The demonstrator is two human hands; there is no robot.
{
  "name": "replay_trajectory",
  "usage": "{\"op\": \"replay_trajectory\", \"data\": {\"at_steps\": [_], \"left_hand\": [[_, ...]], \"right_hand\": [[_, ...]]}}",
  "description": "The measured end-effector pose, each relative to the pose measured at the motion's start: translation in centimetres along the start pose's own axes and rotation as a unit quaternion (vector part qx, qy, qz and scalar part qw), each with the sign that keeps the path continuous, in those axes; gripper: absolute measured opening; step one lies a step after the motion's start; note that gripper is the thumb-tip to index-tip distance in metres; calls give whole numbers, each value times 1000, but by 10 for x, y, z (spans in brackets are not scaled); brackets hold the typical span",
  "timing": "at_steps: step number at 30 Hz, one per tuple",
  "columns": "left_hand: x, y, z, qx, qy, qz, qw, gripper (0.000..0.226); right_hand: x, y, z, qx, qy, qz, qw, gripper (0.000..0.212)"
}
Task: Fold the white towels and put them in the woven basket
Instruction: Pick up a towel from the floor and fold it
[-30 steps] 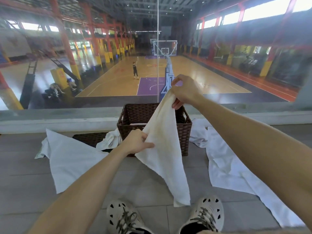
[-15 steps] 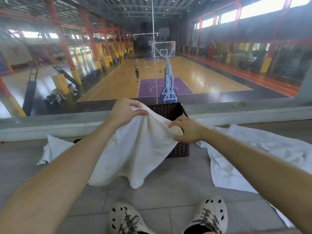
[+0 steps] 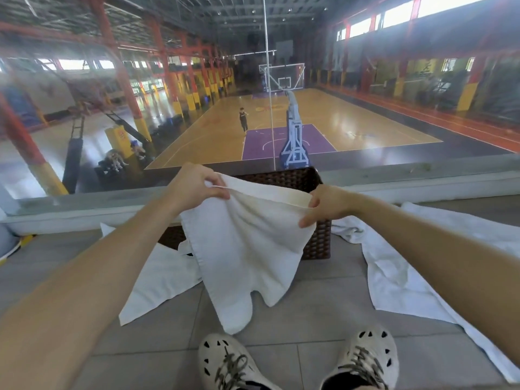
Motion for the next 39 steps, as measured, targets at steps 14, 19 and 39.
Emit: {"op": "replay_trajectory", "data": {"at_steps": [14,19,39], "left_hand": [[41,46,21,96,-14,-205,974,19],[53,28,26,4,-81,-22,997,24],[-26,-9,-4,-147,-4,68,987,10]], "right_hand": [[10,-85,29,-277,-63,12,959,22],[-7,-117,44,-342,-15,-33,939,24],[-27,-42,35,-58,147,155,975,24]]}}
Point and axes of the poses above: each hand's wrist, its own z-axis away from the middle knuckle, its own y-axis out of the palm, x = y × z, the point moved 7 cm from there along -z, towards the middle knuckle, and after that the axes turned 2 degrees about z, right-handed, at the moved point
